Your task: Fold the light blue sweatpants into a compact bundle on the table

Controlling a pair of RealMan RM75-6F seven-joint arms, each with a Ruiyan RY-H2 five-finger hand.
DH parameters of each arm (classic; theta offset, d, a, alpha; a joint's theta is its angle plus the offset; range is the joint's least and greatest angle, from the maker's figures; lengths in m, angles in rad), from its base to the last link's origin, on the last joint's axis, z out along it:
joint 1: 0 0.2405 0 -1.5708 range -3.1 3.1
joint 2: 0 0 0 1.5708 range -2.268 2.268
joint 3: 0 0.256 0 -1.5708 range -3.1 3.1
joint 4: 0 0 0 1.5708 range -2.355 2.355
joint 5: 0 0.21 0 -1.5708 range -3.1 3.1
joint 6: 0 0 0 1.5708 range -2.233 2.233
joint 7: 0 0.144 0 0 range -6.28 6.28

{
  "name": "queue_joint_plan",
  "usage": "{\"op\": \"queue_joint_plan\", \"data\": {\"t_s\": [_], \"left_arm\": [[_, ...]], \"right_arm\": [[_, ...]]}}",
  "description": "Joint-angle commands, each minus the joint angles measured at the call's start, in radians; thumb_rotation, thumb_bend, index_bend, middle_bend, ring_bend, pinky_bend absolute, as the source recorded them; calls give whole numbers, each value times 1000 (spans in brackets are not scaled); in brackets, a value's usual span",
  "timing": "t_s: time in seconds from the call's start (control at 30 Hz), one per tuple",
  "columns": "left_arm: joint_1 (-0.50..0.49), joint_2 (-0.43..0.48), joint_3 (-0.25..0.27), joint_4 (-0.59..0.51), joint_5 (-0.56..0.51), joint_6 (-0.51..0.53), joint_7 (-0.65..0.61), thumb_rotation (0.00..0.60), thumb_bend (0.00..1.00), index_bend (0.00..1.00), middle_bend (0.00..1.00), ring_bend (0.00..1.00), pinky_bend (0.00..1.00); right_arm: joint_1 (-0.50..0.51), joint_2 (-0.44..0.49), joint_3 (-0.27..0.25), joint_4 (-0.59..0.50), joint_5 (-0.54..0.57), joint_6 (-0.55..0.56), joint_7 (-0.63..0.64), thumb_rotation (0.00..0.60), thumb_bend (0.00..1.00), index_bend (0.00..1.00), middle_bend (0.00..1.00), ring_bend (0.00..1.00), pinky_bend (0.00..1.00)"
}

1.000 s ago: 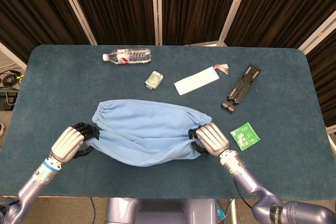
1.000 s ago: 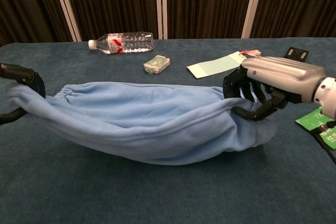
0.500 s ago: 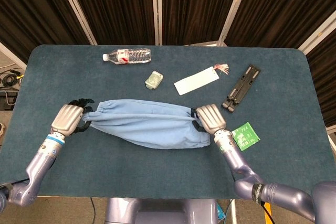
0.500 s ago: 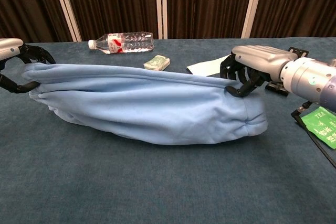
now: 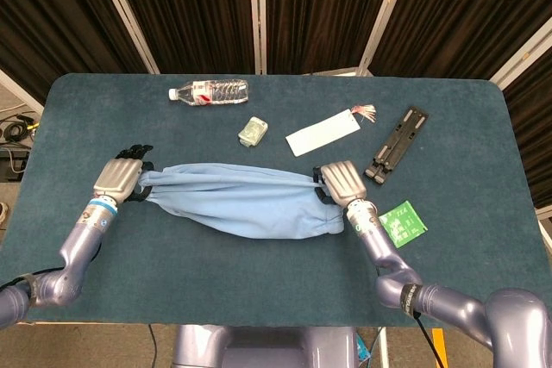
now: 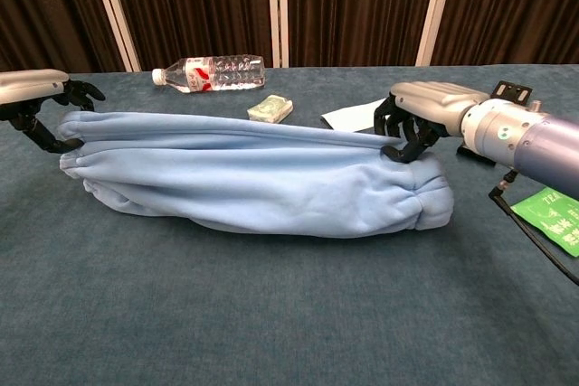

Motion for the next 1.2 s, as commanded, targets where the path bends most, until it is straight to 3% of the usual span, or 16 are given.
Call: {"op": "queue_joint_plan", "data": {"t_s": [0.03,0.07,0.1,0.17,0.23,0.3,0.63,0.87,1.03,1.2], "left_arm": [[-33,-27,-8,25,-64,-30,27,600,574,654,8,0,7],[-36,-30,-7,30,-73,-35,29,600,574,630,4,0,3],[-41,-34,-5,37,-86,-42,34,600,574,578,0,0,0],[-49,-38,-2,47,-103,-56,38,600,573,380,0,0,0],[-56,-42,0,58,-114,-68,33,600,569,77,0,0,0],[-55,-42,-5,68,-111,-67,13,600,566,0,0,0,0],[-28,26,-6,20,-65,-52,-60,600,565,0,0,0,0],[18,118,4,-68,-5,19,-85,600,565,0,0,0,0],[95,199,20,-151,80,146,-118,600,570,0,0,0,0],[158,242,39,-205,131,234,-141,600,571,0,0,0,0]], "right_arm": [[10,0,-10,17,0,-35,27,600,329,473,408,417,351],[11,3,-12,17,-3,-42,34,600,213,341,273,294,224],[11,7,-15,16,-5,-51,44,600,158,275,206,233,165],[12,15,-19,10,-8,-62,58,600,19,75,27,49,19],[12,26,-23,1,-26,-55,71,600,0,9,0,2,0],[5,39,-27,-15,-66,-14,87,600,0,0,0,0,0],[-24,131,-48,-125,-189,96,147,600,0,0,0,0,0],[-53,275,-81,-279,-292,153,176,600,0,0,0,0,0],[-70,390,-189,-338,-478,180,249,600,0,26,1,0,0],[-70,397,-291,-247,-657,237,294,600,0,61,35,0,0]]}}
